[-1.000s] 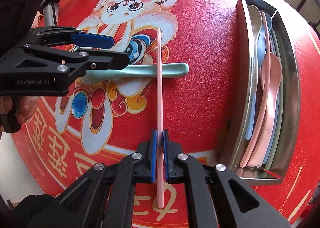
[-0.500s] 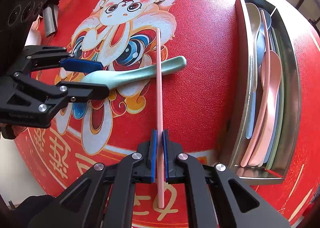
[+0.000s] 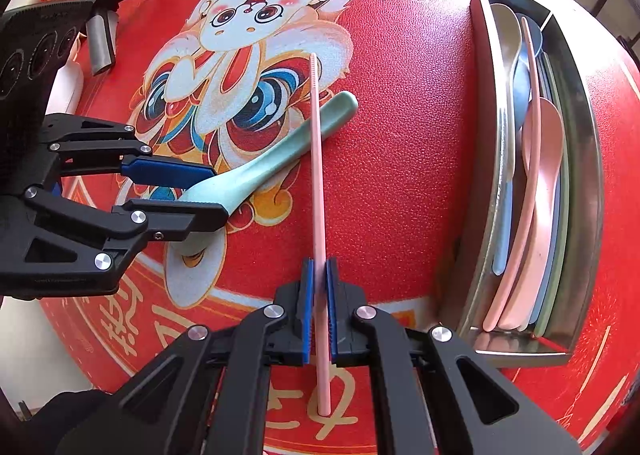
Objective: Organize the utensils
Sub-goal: 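Close left tool on mint green spoon while right tool closes on pink chopstick, then lift mint spoon with left tool while right tool carries pink chopstick into tray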
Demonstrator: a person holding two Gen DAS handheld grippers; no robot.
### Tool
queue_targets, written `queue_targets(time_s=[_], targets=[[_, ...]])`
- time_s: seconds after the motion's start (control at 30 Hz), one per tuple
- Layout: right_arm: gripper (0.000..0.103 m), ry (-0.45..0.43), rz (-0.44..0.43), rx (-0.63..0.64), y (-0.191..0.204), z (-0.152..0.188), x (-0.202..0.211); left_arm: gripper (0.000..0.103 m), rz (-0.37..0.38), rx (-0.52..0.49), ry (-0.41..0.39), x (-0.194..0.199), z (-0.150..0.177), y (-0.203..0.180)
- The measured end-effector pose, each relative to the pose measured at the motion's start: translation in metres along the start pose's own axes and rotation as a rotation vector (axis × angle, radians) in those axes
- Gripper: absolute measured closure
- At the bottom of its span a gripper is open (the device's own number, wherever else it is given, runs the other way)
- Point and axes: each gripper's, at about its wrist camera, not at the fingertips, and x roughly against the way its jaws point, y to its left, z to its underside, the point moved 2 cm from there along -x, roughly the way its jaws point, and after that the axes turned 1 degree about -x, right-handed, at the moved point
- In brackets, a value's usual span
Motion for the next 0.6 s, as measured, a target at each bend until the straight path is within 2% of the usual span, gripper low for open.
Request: queue_targets(time_s=[0.2,0.37,0.6], targets=[[0.097,0.001,-0.005,-0.005,-0.001,0.000,0.000,0.072,-0.022,0.030,-0.020,-0.001,-0.008,-0.001],[0.097,0.003,-0.017,-0.010,-0.004,0.000,0.001,0.073,-0.167,-0.025,-0.015,0.001,-0.007,-0.019],[0.096,0.002,-0.031,-0.023,-0.006,0.000,0.002,0.082,-0.157,-0.040,-0.035,0.010,0.000,-0.034]])
